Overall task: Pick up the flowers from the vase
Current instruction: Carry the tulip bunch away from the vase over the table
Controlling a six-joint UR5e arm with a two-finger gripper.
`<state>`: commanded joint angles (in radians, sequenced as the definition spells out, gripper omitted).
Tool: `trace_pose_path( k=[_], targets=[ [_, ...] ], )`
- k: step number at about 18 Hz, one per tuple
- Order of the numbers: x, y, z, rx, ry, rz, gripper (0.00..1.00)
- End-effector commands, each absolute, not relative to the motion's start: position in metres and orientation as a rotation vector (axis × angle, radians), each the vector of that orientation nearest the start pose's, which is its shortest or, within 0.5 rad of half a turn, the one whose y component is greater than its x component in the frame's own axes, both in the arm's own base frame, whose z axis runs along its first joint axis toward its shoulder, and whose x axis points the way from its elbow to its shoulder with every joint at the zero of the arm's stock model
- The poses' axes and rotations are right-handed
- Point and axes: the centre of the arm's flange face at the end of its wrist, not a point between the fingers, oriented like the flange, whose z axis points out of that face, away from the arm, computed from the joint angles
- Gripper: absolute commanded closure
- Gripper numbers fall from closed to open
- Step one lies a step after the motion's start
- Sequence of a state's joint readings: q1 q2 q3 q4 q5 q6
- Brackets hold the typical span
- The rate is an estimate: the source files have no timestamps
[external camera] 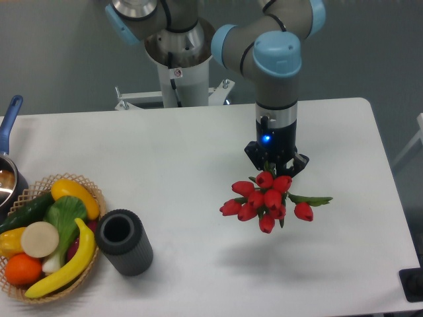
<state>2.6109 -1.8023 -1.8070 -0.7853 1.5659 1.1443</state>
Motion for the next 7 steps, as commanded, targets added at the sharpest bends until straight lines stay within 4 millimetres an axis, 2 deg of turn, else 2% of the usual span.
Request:
trace_pose_path(
  k=[7],
  targets=[
    [-0.4334, 0.4106, 0.3363, -3.015, 0.174, 0.364, 0.81]
  ],
)
